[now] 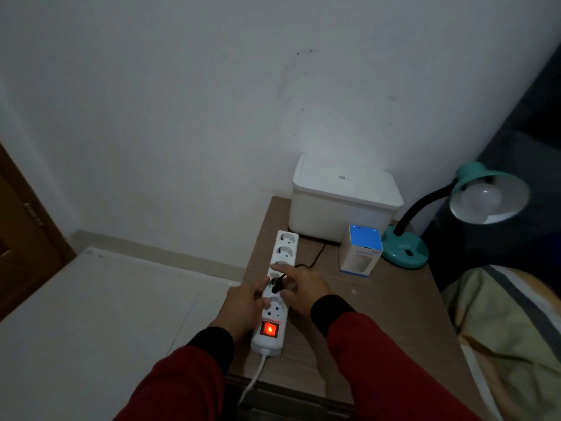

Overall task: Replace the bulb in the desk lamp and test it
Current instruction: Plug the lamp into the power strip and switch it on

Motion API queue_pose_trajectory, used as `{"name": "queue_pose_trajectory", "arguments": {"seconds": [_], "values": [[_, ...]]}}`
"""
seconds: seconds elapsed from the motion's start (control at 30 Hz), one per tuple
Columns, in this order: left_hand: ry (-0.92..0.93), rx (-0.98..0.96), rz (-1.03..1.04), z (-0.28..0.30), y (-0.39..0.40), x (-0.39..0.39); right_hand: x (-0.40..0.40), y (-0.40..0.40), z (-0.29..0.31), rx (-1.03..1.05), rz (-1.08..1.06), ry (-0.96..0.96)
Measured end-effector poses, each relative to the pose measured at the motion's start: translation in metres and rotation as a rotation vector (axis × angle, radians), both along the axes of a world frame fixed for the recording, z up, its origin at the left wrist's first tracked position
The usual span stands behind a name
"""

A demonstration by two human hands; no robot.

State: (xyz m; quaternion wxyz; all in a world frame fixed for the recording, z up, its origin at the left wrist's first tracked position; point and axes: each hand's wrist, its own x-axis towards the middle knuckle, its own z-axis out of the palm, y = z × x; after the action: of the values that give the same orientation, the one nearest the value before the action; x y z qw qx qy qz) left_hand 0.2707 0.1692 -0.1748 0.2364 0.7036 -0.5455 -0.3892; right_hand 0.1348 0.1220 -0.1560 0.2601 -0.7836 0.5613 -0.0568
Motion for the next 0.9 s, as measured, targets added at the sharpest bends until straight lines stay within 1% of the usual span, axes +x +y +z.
{"name": "queue_pose_trajectory", "arguments": {"seconds": [0.07,0.13,0.17,0.27,0.33,0.4,0.6,0.7,0.8,0.9], "values": [[-0.076,0.021,-0.028,0.004,-0.001,0.000,-0.008,0.003,0.011,0.049,0.032,-0.008],[-0.203,0.027,-0.090,0.011,-0.002,0.000,-0.016,0.006,0.024,0.070,0.016,0.007],[-0.258,0.034,-0.115,0.015,-0.004,-0.001,-0.019,0.006,0.030,0.071,0.013,0.060],[-0.396,0.065,-0.150,0.030,-0.012,-0.007,-0.030,0.002,0.045,0.123,0.026,0.340],[-0.484,0.052,-0.161,0.041,-0.019,-0.011,-0.038,-0.002,0.051,0.155,0.040,0.450],[-0.549,0.035,-0.190,0.052,-0.025,-0.019,-0.047,-0.005,0.058,0.147,0.052,0.514],[-0.715,0.005,-0.283,0.081,-0.050,-0.050,-0.082,-0.016,0.077,0.105,0.009,0.578],[-0.741,-0.021,-0.341,0.094,-0.063,-0.079,-0.108,-0.021,0.088,0.066,-0.024,0.597],[-0.757,-0.080,-0.393,0.105,-0.076,-0.115,-0.139,-0.030,0.095,0.046,-0.072,0.575],[-0.758,-0.153,-0.463,0.111,-0.091,-0.156,-0.172,-0.038,0.097,0.001,-0.111,0.627]]}}
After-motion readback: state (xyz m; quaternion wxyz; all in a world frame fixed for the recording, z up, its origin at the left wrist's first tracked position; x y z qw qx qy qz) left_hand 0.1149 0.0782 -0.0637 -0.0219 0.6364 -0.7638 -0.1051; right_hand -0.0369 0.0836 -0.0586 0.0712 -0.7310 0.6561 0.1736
